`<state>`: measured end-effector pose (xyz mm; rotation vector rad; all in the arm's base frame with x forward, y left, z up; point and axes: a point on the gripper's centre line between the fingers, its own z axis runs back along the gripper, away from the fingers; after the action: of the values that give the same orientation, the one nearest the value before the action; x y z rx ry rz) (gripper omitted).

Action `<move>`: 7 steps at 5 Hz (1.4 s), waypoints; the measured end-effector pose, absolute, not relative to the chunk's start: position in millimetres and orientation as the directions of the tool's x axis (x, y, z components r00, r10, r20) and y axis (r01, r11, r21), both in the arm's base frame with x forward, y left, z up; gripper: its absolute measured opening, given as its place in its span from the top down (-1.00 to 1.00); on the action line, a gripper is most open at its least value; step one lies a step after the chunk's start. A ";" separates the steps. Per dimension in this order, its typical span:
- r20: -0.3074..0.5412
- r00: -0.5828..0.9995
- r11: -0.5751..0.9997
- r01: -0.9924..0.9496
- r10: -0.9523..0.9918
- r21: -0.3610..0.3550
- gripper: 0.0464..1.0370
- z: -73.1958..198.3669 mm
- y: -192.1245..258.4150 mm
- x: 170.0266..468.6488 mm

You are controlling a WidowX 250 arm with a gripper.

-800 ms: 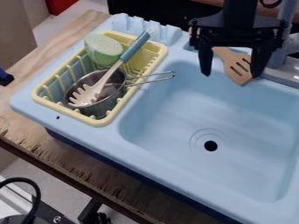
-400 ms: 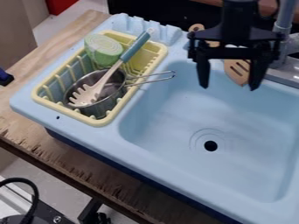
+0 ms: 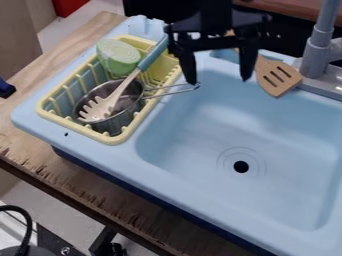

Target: Put the green pot to the left of the sink

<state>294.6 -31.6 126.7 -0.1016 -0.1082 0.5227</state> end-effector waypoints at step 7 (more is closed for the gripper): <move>0.167 0.613 0.634 -0.759 0.772 -0.146 -0.93 127.7 105.6 283.0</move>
<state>283.0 105.6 127.7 -0.0629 -0.2222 0.8835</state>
